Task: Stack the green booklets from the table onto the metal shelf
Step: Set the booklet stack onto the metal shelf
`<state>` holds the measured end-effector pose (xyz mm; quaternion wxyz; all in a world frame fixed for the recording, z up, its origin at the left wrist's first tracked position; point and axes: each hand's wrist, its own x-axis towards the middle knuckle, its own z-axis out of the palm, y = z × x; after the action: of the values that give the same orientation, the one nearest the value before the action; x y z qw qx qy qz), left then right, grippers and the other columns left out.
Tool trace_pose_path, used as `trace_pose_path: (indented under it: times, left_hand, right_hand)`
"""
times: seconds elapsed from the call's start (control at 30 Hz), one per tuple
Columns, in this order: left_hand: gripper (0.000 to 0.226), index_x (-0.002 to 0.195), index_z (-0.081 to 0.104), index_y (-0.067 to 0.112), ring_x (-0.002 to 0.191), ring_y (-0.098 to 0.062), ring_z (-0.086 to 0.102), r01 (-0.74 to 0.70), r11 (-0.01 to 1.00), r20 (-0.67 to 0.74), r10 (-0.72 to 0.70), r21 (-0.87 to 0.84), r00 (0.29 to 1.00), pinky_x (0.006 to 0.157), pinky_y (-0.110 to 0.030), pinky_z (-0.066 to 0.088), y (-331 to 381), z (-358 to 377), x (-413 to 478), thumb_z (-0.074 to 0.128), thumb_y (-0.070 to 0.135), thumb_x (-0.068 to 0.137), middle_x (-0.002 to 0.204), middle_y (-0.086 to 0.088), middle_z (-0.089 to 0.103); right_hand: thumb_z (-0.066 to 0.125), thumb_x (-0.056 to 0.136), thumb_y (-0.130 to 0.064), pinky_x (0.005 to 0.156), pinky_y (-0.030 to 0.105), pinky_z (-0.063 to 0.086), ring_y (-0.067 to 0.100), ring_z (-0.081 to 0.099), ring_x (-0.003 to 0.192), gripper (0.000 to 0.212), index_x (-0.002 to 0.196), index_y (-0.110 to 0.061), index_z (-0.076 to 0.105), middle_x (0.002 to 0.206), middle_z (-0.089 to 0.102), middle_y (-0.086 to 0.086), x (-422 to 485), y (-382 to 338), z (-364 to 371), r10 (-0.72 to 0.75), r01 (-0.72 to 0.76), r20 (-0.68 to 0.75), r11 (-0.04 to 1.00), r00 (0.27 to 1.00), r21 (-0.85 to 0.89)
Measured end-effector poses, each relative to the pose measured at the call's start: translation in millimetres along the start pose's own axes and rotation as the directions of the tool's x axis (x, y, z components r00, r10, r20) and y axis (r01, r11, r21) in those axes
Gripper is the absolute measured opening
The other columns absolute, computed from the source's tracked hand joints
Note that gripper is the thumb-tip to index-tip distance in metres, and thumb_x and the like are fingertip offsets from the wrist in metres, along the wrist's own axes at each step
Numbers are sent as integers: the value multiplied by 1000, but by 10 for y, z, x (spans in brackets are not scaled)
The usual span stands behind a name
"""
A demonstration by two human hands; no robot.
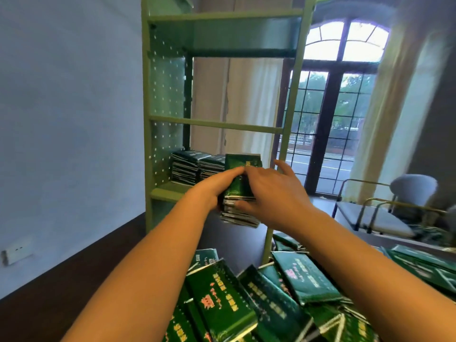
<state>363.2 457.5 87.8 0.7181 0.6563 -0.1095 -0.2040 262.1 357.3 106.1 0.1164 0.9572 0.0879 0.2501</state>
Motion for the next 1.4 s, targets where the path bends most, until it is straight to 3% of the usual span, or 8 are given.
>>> trace_pose_path:
  times: [0.17, 0.4, 0.5, 0.63, 0.9, 1.0, 1.13, 1.4]
  left_hand:
    - [47, 94, 68, 13, 66, -24, 67, 137, 981, -51, -132, 134, 990, 59, -30, 52, 129, 50, 63, 62, 59, 80, 74, -9, 70]
    - [57, 125, 50, 11, 96, -25, 57, 34, 968, -138, 1, 247, 990, 73, -30, 41, 52, 19, 123, 38, 58, 95, 102, -5, 57]
    - [63, 132, 52, 2, 123, -33, 50, -91, 859, -278, 260, 504, 925, 94, -35, 39, -105, -108, 169, 28, 50, 101, 133, -18, 54]
    - [51, 84, 65, 7, 95, -32, 60, -214, 625, -267, 583, 750, 767, 81, -34, 40, -469, -394, 202, 26, 34, 104, 95, -15, 67]
    - [40, 75, 61, 6, 78, -31, 56, -360, 571, -275, 741, 738, 613, 73, -34, 36, -835, -504, 335, 34, 28, 94, 75, -8, 64]
    - [30, 77, 60, 3, 78, -33, 56, -365, 534, -255, 767, 762, 589, 71, -33, 33, -882, -544, 356, 41, 14, 98, 76, -10, 64]
    - [38, 76, 59, 7, 81, -31, 58, -385, 531, -239, 769, 755, 592, 76, -39, 42, -901, -562, 353, 34, 31, 92, 79, -8, 65]
    - [30, 78, 58, 4, 82, -29, 58, -373, 522, -227, 765, 767, 603, 81, -41, 44, -898, -572, 350, 41, 19, 99, 82, -9, 66]
  right_hand:
    - [56, 77, -67, 115, 43, 12, 25, 45, 126, 91, 140, -8, 27, 135, 49, 8, 54, 52, 48, -30, 46, 97, 985, 995, -165]
    - [56, 74, -72, 114, 46, 13, 30, 46, 124, 102, 140, -1, 22, 133, 48, 13, 188, 51, 182, -59, 104, 133, 926, 989, -364]
    - [59, 73, -71, 108, 43, 24, 31, 49, 119, 98, 135, -3, 27, 129, 50, 14, 256, 35, 248, -85, 118, 102, 919, 991, -376]
    - [62, 73, -67, 96, 37, 35, 28, 52, 111, 90, 129, -3, 32, 121, 53, 12, 289, 7, 281, -128, 145, 71, 906, 989, -398]
    - [56, 79, -66, 82, 33, 38, 24, 56, 94, 70, 116, -9, 41, 106, 57, 6, 393, 30, 326, -152, 152, 32, 901, 988, -405]
    - [57, 80, -62, 80, 33, 36, 24, 56, 95, 67, 117, -9, 41, 107, 57, 6, 464, 42, 357, -130, 138, 47, 901, 990, -412]
    - [58, 81, -60, 86, 33, 40, 24, 58, 101, 72, 127, -9, 39, 113, 59, 7, 601, 61, 432, -79, 101, 71, 903, 994, -417]
    - [66, 81, -49, 96, 38, 40, 29, 53, 113, 81, 138, -7, 28, 123, 55, 12, 910, 119, 610, 87, -13, 168, 916, 982, -402]
